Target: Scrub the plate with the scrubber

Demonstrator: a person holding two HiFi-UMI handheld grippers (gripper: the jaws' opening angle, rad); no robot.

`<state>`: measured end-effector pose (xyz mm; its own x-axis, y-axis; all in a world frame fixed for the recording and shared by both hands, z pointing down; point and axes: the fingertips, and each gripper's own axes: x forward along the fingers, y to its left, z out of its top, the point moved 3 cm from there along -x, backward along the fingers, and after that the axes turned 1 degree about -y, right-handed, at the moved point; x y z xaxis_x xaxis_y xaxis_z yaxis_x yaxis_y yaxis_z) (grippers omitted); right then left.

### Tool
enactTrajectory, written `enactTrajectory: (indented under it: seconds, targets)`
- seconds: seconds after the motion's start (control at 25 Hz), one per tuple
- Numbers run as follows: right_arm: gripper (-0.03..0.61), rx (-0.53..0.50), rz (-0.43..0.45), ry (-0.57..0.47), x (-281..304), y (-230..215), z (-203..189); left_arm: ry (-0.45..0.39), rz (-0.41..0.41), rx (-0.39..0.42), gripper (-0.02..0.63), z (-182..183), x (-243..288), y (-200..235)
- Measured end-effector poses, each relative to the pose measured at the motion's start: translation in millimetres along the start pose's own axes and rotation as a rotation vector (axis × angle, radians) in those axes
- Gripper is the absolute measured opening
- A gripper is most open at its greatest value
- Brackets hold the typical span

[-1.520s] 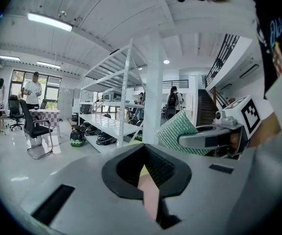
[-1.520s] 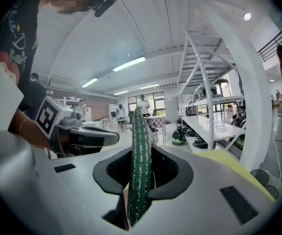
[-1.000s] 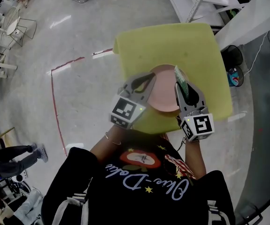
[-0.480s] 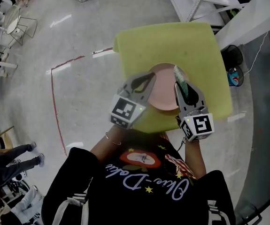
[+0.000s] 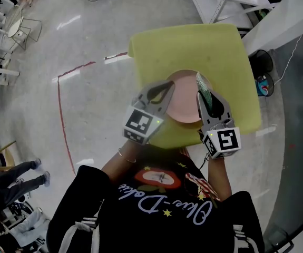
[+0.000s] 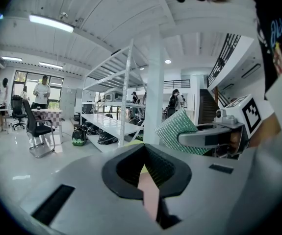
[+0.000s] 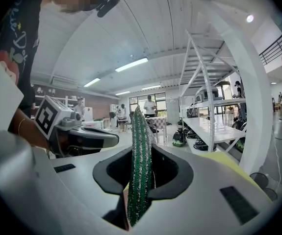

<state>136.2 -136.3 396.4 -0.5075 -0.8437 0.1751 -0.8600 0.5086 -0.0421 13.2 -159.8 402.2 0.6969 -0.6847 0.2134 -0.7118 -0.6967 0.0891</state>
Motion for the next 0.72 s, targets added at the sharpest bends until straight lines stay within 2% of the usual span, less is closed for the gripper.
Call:
enactTrajectory:
  seconds: [0.72]
  targets:
    - [0.063, -0.005, 0.005, -0.009, 2.1, -0.2, 4.0, 0.011, 0.000, -0.006, 0.002, -0.2, 0.4, 1.1]
